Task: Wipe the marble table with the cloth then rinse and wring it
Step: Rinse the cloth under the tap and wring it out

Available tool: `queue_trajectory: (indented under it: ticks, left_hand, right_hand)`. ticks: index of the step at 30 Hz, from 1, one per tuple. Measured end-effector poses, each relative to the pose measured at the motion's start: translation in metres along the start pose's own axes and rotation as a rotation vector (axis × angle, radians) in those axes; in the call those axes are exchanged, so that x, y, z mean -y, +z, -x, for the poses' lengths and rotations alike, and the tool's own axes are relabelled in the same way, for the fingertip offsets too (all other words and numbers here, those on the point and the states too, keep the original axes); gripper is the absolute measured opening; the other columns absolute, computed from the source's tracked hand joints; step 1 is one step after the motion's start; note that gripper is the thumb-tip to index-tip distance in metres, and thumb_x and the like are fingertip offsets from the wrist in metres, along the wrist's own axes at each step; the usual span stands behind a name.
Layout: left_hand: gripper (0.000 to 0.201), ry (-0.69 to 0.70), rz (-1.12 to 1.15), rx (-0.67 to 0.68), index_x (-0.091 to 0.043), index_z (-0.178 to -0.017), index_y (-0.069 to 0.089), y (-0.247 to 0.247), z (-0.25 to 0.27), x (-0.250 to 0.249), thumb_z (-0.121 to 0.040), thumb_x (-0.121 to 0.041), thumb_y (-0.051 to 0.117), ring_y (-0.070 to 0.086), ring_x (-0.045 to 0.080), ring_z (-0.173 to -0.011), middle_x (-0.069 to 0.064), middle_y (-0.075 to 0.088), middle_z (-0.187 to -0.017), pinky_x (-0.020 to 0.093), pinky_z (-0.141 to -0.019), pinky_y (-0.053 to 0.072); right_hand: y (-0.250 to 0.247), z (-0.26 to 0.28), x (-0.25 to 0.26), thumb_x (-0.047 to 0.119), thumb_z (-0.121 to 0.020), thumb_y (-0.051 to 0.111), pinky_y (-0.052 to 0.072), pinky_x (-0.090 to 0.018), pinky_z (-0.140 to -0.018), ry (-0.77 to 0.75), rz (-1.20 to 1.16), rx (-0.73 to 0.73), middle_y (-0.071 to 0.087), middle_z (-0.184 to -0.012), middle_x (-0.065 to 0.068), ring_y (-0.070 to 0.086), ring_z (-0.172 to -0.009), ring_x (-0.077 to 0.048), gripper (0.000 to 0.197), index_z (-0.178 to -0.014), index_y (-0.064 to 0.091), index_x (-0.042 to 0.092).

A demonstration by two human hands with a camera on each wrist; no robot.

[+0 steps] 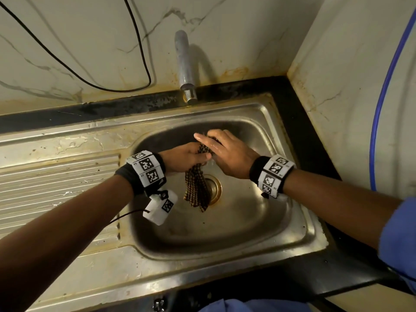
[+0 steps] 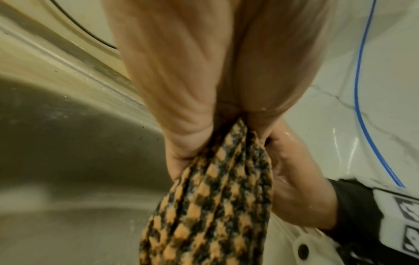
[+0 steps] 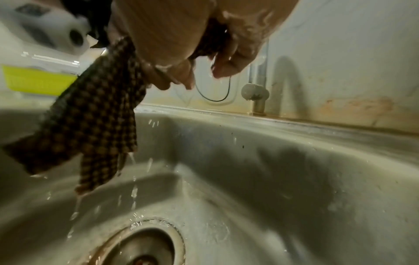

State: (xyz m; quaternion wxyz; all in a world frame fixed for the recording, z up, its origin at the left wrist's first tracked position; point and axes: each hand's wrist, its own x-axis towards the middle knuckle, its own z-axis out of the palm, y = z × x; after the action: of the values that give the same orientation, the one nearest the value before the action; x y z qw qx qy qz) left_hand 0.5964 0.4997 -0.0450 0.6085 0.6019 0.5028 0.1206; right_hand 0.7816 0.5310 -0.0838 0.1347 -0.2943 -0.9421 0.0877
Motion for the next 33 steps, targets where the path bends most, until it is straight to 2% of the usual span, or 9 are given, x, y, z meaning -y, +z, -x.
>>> queue_trajectory:
  ticks: [3, 6, 15, 18, 20, 23, 26, 29, 33]
  left_hand:
    - [0.026, -0.011, -0.387, 0.016, -0.009, -0.121, 0.052, 0.007, -0.004, 0.0, -0.101, -0.023, 0.042, 0.059, 0.02, -0.101, 0.01, 0.062, -0.112, 0.035, -0.093, 0.047]
    - [0.028, -0.05, -0.748, -0.118, -0.011, -0.123, 0.046, 0.018, -0.01, 0.005, -0.099, -0.026, 0.044, 0.059, 0.025, -0.1, 0.009, 0.061, -0.113, 0.039, -0.091, 0.047]
    - [0.016, 0.221, -0.964, -0.29, -0.012, -0.108, 0.047, 0.026, -0.019, 0.004, -0.093, -0.018, 0.048, 0.055, 0.026, -0.096, 0.009, 0.057, -0.107, 0.034, -0.081, 0.045]
    - [0.017, 0.157, -0.81, -0.359, -0.011, -0.108, 0.046, 0.024, -0.021, 0.006, -0.095, -0.022, 0.048, 0.055, 0.026, -0.094, 0.01, 0.057, -0.106, 0.032, -0.079, 0.041]
    - [0.021, 0.077, -0.675, -0.401, -0.009, -0.111, 0.046, 0.022, -0.022, 0.008, -0.096, -0.022, 0.048, 0.056, 0.027, -0.093, 0.011, 0.057, -0.105, 0.035, -0.079, 0.043]
    - [0.024, -0.022, -0.42, -0.451, -0.006, -0.113, 0.045, 0.021, -0.021, 0.013, -0.097, -0.023, 0.049, 0.057, 0.026, -0.09, 0.009, 0.057, -0.1, 0.033, -0.073, 0.042]
    - [0.03, -0.117, -0.128, -0.582, -0.009, -0.117, 0.047, 0.02, -0.021, 0.019, -0.096, -0.029, 0.053, 0.059, 0.023, -0.093, 0.007, 0.059, -0.102, 0.036, -0.077, 0.048]
    - [0.036, -0.192, 0.241, -0.739, -0.01, -0.116, 0.051, 0.017, -0.024, 0.021, -0.091, -0.035, 0.058, 0.062, 0.025, -0.1, 0.01, 0.062, -0.109, 0.047, -0.09, 0.053]
    - [0.044, -0.202, 0.681, -0.699, -0.009, -0.115, 0.054, 0.018, -0.027, 0.008, -0.085, -0.041, 0.058, 0.063, 0.029, -0.106, 0.014, 0.063, -0.115, 0.052, -0.094, 0.051]
  right_hand:
    - [-0.009, -0.015, 0.008, 0.014, -0.08, 0.068, 0.042, -0.034, -0.06, 0.055, 0.13, 0.121, 0.061, -0.097, -0.014, 0.062, -0.086, -0.033, 0.032, -0.109, 0.058, 0.007]
    - [-0.026, -0.028, 0.016, 0.03, -0.084, 0.058, 0.038, -0.031, -0.06, 0.135, 0.281, 0.417, 0.066, -0.085, -0.006, 0.064, -0.078, -0.028, 0.015, -0.086, 0.057, 0.016]
    - [-0.036, -0.049, -0.009, -0.004, -0.066, 0.065, 0.02, -0.015, -0.041, 0.757, -0.508, 1.08, 0.028, -0.04, 0.0, 0.022, -0.036, -0.013, 0.041, -0.041, 0.038, 0.016]
    - [-0.037, -0.047, -0.016, 0.001, -0.071, 0.069, 0.024, -0.017, -0.04, 0.76, -0.611, 0.915, 0.037, -0.043, 0.002, 0.029, -0.039, -0.013, 0.03, -0.05, 0.052, 0.015]
    - [-0.038, -0.043, -0.014, 0.008, -0.079, 0.07, 0.035, -0.021, -0.044, 0.744, -0.742, 0.748, 0.051, -0.058, 0.002, 0.043, -0.051, -0.013, 0.011, -0.086, 0.063, 0.011]
    - [-0.03, -0.034, -0.01, 0.018, -0.082, 0.071, 0.057, -0.032, -0.065, 0.735, -0.75, 0.51, 0.059, -0.101, 0.0, 0.061, -0.085, -0.016, 0.063, -0.135, 0.039, 0.026]
    - [-0.015, -0.017, 0.003, 0.023, -0.082, 0.071, 0.052, -0.036, -0.086, 0.776, -0.752, 0.243, 0.058, -0.115, -0.002, 0.059, -0.103, -0.018, 0.076, -0.144, 0.029, 0.03]
    - [0.007, 0.007, 0.02, 0.027, -0.078, 0.076, 0.045, -0.024, -0.083, 0.801, -0.972, 0.154, 0.047, -0.135, -0.002, 0.048, -0.123, -0.016, 0.085, -0.147, 0.027, 0.031]
    - [0.046, 0.013, 0.042, 0.028, -0.072, 0.08, 0.04, -0.032, -0.105, 0.69, -0.94, -0.06, 0.036, -0.149, -0.002, 0.039, -0.134, -0.013, 0.099, -0.149, 0.018, 0.03]
